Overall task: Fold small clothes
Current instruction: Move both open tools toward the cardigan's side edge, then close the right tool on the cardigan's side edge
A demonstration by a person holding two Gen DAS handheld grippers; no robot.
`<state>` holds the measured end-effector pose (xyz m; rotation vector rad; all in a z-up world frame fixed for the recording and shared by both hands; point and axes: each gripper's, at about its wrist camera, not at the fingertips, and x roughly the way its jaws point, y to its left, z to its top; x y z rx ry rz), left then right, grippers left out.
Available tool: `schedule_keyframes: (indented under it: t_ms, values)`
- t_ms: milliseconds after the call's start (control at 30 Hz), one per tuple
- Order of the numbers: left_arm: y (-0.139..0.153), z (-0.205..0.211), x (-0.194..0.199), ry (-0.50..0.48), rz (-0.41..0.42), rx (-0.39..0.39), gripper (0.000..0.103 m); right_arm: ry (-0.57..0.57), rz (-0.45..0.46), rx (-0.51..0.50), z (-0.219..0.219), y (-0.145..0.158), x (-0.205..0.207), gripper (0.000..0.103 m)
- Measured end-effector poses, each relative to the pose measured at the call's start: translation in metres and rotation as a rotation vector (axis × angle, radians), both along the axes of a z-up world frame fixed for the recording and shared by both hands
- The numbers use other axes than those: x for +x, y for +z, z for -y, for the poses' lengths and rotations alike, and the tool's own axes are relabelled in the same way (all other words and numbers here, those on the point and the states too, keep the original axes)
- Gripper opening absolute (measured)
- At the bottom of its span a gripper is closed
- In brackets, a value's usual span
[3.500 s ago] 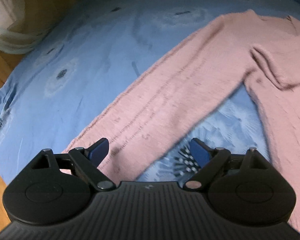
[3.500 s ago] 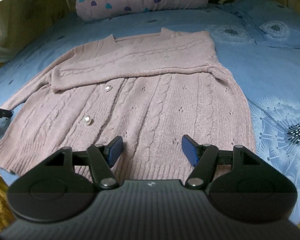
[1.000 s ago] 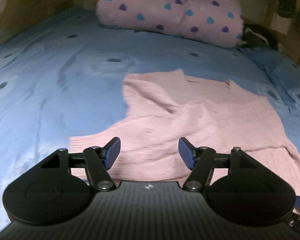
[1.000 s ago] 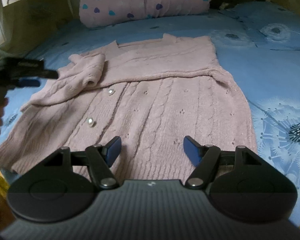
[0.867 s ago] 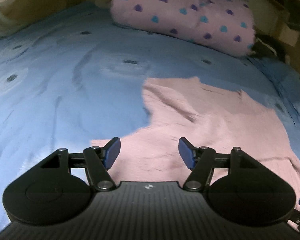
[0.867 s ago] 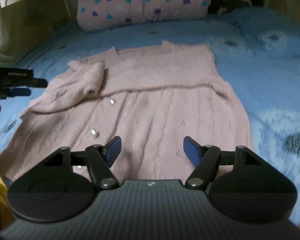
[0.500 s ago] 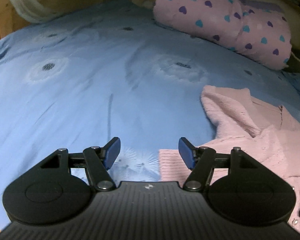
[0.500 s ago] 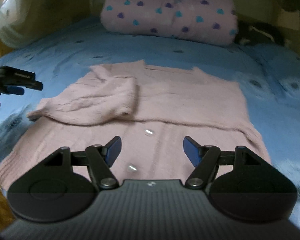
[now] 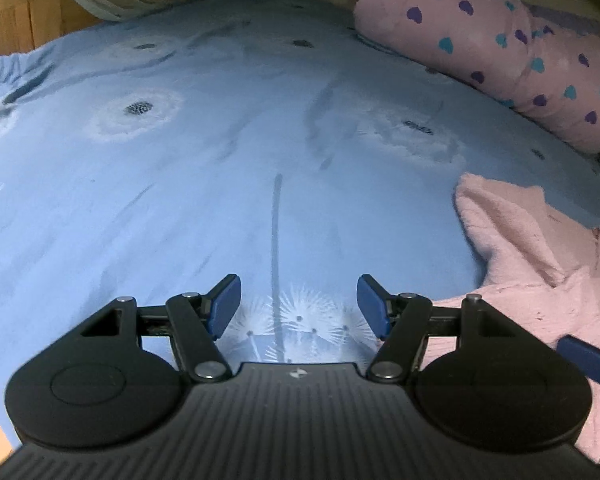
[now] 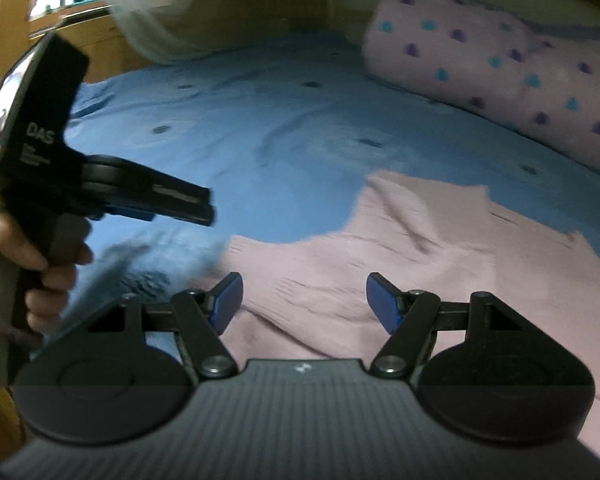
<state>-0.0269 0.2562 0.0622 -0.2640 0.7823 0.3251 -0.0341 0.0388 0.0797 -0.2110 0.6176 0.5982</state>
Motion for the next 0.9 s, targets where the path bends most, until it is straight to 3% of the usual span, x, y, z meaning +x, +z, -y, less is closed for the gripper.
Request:
schedule_keyframes:
  t_ms: [233,700,800,867,900]
  values:
    - [0.002,-0.005,-0.003,0.011,0.006,-0.016,0.070,0.069,-0.058,-0.019,-0.036,-0.022,0.020,0.070]
    - [0.004,-0.011,-0.003,0.046,0.013,-0.033,0.070,0.063,-0.099,-0.018,-0.056,-0.042,0.042,0.070]
    - [0.003,-0.010,-0.003,0.041,0.006,-0.029,0.070,0.103,-0.113,-0.008,-0.055,-0.044,0.041,0.047]
    - [0.003,-0.010,-0.004,0.039,0.008,-0.024,0.070,0.122,-0.135,0.010,-0.056,-0.043,0.039,0.022]
    - [0.003,-0.009,-0.004,0.039,0.010,-0.025,0.070,0.126,-0.136,0.016,-0.057,-0.042,0.038,0.016]
